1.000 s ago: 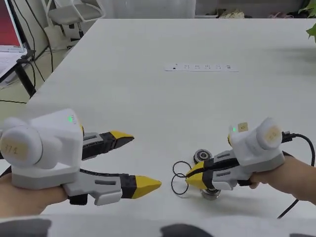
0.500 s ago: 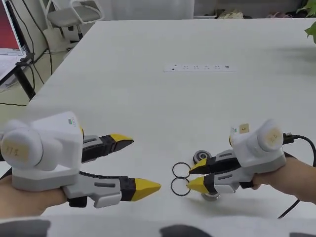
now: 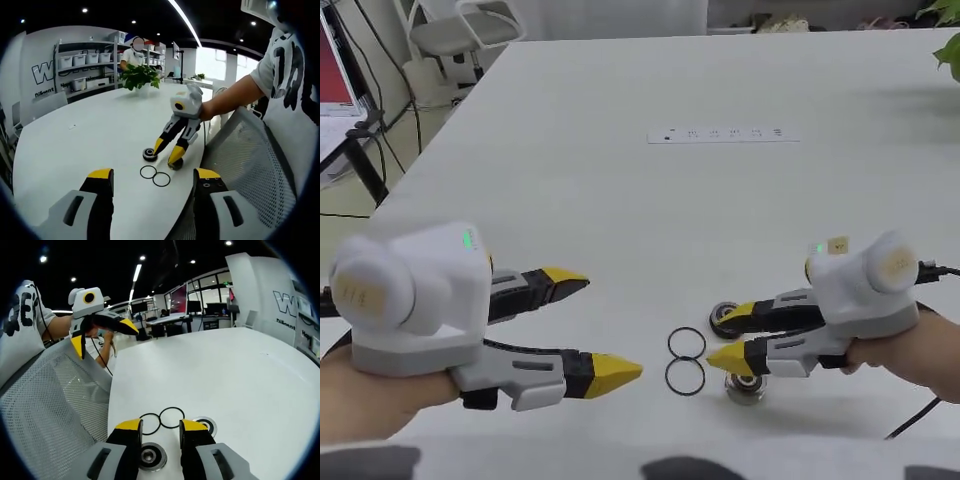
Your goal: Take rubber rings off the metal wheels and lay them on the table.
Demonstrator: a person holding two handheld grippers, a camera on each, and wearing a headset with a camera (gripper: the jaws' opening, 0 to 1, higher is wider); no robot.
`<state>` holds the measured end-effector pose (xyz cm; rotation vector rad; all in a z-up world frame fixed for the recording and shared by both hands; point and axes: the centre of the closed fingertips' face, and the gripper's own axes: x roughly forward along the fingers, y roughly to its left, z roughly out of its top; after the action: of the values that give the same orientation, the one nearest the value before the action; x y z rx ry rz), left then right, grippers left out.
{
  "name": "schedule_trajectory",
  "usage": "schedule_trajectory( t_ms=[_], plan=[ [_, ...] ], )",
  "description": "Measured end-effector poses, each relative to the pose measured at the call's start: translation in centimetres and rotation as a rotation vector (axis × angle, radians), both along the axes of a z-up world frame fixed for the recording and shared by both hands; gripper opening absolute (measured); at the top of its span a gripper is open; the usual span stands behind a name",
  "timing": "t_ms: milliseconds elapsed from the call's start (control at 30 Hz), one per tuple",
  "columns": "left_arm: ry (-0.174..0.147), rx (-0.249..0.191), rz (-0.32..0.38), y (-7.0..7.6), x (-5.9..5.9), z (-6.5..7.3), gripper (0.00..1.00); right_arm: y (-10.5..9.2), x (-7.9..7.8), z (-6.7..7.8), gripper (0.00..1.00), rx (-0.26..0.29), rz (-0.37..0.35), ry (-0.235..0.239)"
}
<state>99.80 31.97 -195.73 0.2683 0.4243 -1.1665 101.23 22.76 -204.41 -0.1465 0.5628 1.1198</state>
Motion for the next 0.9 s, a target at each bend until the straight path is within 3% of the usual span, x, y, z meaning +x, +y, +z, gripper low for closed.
schedule_trajectory(
  t_ms=[500,900],
  plan=[
    [-0.025,0.016,-0.032,-1.2,1.3,0.5,0.61,-2.3,1.3,0.7,0.28,0.068,-0.124,0.008],
    [-0.013,0.008,-0.044,-2.1,2.4,0.5,0.60,-4.0,2.1,1.0,0.28,0.099,-0.207,0.003]
  ],
)
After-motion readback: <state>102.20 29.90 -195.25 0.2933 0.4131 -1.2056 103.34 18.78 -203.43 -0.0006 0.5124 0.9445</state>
